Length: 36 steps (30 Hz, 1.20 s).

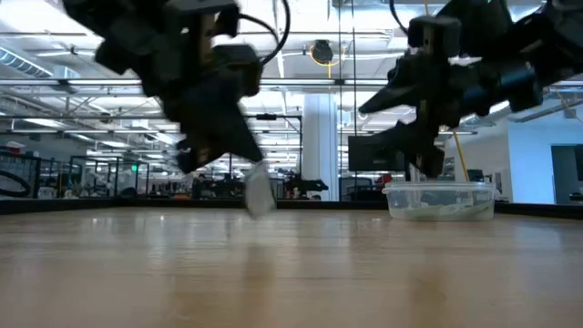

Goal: Pick and place Stevia / Truvia into bins
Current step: Put the white truvia packet into the transparent bin

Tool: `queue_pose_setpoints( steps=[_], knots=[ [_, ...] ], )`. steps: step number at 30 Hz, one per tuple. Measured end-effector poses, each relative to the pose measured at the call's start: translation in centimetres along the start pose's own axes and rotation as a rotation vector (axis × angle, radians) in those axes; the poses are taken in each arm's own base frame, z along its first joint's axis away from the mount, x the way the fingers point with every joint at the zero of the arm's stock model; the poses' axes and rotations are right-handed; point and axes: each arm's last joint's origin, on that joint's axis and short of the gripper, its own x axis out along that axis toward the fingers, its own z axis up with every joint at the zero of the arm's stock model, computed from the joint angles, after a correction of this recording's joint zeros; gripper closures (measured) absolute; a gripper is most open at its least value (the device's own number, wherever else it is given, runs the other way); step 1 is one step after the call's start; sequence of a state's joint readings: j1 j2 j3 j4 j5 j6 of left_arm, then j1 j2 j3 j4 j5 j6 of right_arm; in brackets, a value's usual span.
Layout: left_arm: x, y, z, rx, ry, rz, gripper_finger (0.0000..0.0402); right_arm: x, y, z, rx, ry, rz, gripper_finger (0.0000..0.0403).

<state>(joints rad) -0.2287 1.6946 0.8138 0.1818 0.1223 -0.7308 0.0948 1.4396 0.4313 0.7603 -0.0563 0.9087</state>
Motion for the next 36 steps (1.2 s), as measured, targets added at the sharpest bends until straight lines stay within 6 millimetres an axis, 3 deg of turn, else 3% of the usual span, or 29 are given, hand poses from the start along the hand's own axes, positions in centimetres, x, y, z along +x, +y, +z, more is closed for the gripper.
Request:
queue_pose_setpoints(
  steps=[3, 8, 15, 27, 36],
  knots=[
    [-0.2, 0.4, 1.5, 0.038, -0.032, 0.002, 0.0401, 1.5, -0.8, -0.5, -0.040, -0.013, 0.016, 0.0218],
    [-0.6, 0.4, 3.4, 0.091, -0.075, -0.019, 0.0401, 4.5, -0.9, -0.4, -0.260, -0.008, 0.044, 0.0218],
    [-0.8, 0.7, 3.7, 0.077, -0.037, 0.015, 0.0401, 8.0, 0.1, -0.1, -0.451, 0.125, 0.173, 0.0227],
    [-0.8, -0.3, 3.9, 0.089, -0.023, -0.030, 0.0401, 9.0, 0.4, 0.6, -0.540, 0.168, 0.132, 0.0224],
    [-1.2, -0.3, 4.0, 0.044, -0.018, -0.017, 0.0391, 9.1, 0.2, -0.5, -0.508, 0.295, 0.084, 0.0224]
  ],
)
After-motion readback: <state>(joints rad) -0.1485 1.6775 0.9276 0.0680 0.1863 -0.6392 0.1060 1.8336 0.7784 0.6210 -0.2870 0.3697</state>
